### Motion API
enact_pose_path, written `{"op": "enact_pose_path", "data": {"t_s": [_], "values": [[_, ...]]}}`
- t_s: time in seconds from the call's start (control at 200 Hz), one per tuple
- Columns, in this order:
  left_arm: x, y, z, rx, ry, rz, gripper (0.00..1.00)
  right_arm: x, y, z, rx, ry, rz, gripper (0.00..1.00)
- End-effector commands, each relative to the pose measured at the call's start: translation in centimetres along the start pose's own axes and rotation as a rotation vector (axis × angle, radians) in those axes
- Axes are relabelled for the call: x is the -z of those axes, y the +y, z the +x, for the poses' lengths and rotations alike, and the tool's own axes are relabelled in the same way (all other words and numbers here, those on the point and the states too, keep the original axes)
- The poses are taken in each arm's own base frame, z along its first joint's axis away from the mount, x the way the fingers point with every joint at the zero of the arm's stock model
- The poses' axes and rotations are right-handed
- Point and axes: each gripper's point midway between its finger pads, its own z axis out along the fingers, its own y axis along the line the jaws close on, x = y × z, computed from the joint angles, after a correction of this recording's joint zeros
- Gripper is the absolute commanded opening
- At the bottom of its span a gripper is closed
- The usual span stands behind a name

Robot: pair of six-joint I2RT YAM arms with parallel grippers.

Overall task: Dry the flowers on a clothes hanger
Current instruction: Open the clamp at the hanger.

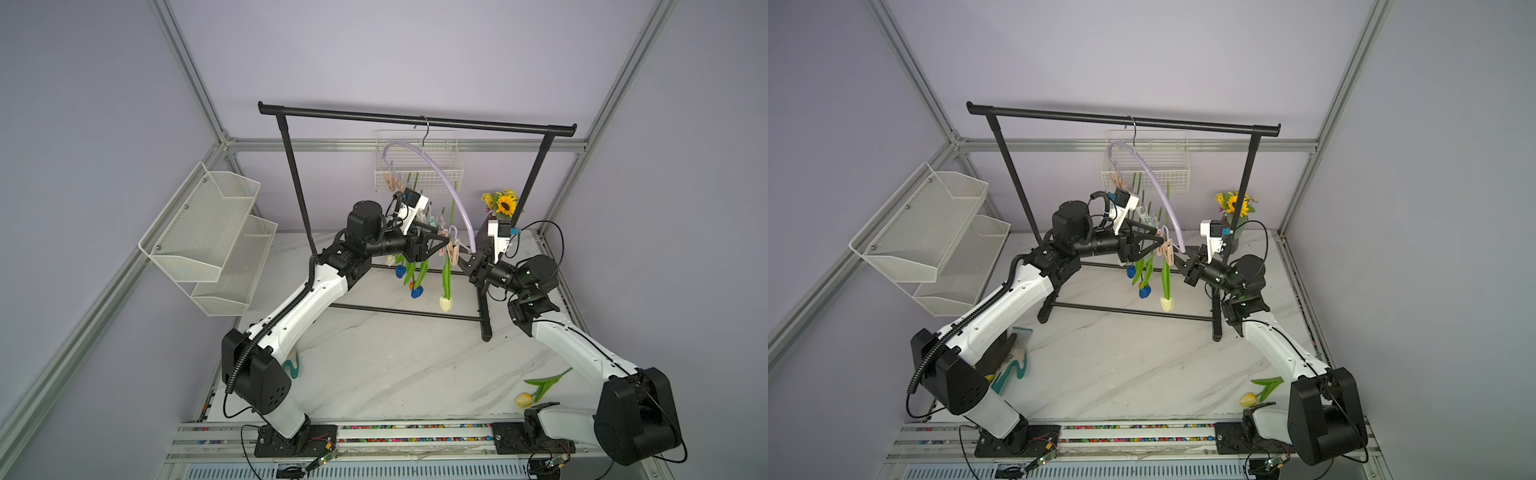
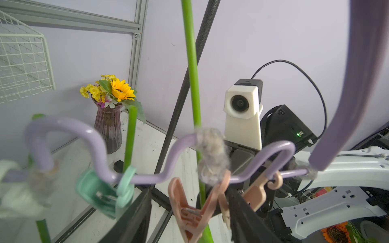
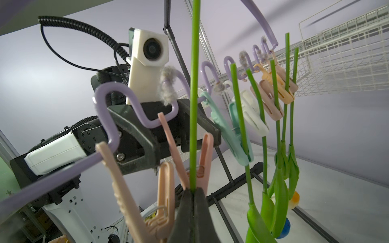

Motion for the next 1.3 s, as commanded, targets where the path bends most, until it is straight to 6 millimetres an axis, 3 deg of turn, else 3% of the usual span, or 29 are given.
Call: {"op": "enact_pose_path", "data": {"t_s": [0.0,0.32,0.695,0.905,1.12,1.295], "values": [[0.1,-1.3,-1.6,-0.04,-0.031,0.036,0.59,-0.6,0.4,-0.9,0.022,-0.017,-0.014,0.0],[0.5,-1.6,-2.0,-0.061,-0.043,0.03,0.42,-0.8,0.3,-0.6,0.011,-0.014,-0.014,0.0],[0.4,-1.6,-2.0,-0.06,-0.038,0.034,0.3,-0.8,0.3,-0.5,0.01,-0.015,-0.009,0.0],[0.6,-1.7,-2.3,-0.062,-0.047,0.031,0.24,-0.1,-0.8,-0.3,-0.01,-0.052,0.07,0.0],[0.6,-1.8,-2.7,-0.057,-0.06,0.028,0.19,1.1,-1.3,1.1,-0.05,-0.095,0.127,0.0],[0.5,-1.6,-2.8,-0.055,-0.066,0.026,0.16,0.9,-0.3,3.1,-0.077,-0.095,0.1,0.0]]}}
